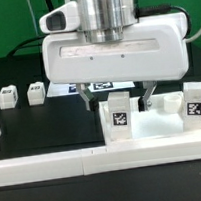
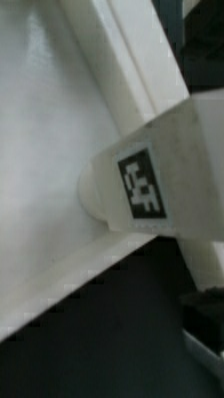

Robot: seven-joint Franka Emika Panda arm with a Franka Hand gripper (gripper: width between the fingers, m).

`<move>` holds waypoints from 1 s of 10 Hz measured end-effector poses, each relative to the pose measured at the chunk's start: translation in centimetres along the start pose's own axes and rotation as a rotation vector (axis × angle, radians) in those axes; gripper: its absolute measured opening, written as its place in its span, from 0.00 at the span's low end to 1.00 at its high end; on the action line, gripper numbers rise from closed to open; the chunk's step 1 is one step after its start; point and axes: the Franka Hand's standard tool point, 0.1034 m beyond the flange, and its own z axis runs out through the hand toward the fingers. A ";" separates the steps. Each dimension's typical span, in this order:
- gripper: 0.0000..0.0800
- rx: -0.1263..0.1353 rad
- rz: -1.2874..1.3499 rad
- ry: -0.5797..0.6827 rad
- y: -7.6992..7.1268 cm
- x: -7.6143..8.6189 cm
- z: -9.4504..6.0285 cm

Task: Assemble square table

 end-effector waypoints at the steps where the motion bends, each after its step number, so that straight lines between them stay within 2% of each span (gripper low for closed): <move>1: 0.65 -0.001 0.024 0.000 0.0 0.0 0.0; 2: 0.45 -0.001 0.027 0.000 0.0 0.0 0.0; 3: 0.36 0.000 0.102 -0.001 0.0 0.0 0.1; 8: 0.36 0.000 0.462 -0.002 0.2 0.1 0.0; 10: 0.36 0.013 0.898 -0.041 0.9 0.3 -0.1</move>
Offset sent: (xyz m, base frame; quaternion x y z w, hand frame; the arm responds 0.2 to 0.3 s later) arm 0.0000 0.0000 0.0000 0.0000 0.0000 0.1938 0.9810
